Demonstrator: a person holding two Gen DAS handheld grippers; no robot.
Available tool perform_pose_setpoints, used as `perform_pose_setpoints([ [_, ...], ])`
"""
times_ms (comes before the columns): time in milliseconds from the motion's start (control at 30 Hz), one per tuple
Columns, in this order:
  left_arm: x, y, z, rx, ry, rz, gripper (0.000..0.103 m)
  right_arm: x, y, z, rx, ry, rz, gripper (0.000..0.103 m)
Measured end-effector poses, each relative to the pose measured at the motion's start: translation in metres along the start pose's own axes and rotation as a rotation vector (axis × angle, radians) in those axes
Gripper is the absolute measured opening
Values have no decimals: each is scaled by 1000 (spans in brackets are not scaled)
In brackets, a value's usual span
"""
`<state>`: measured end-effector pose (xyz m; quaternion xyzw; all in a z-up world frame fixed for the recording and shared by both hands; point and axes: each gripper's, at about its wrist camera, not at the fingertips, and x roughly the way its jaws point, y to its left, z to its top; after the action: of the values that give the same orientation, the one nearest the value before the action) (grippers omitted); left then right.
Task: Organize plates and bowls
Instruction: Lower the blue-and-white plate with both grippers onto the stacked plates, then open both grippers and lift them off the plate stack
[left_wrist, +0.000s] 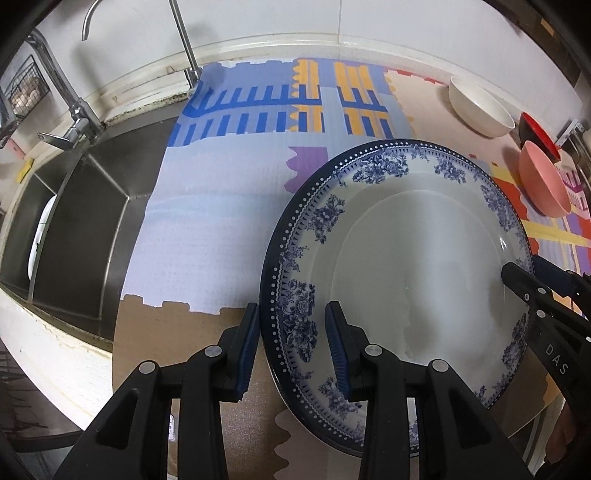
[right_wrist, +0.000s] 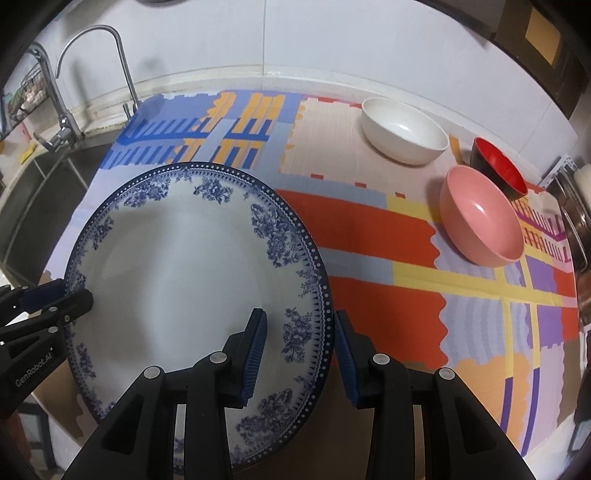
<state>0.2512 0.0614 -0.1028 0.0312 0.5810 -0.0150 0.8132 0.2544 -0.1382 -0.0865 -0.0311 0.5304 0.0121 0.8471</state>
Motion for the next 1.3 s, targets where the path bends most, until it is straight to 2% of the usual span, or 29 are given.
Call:
perform_pose_setpoints([
  [567, 11, -1, 0, 2, 41, 13, 37, 16, 4, 0, -10, 61, 13, 40],
  [733, 12, -3, 0, 1, 40, 0, 44, 20, 1, -1, -5, 72, 32, 40],
  [900, 11, -2, 2, -9, 42, -6, 44, 23, 0, -1, -14, 87, 49, 40],
  [1033, 2, -5, 4, -1, 13, 6, 46, 17, -2, 0, -18, 64, 61, 41],
  [1100, -5, -7, 5, 0, 1, -13, 47, 12, -3, 1, -24, 47, 64, 41],
  [1300, -26, -21, 13, 18, -64, -37, 57, -7, -12, 5, -15, -4, 88, 44],
])
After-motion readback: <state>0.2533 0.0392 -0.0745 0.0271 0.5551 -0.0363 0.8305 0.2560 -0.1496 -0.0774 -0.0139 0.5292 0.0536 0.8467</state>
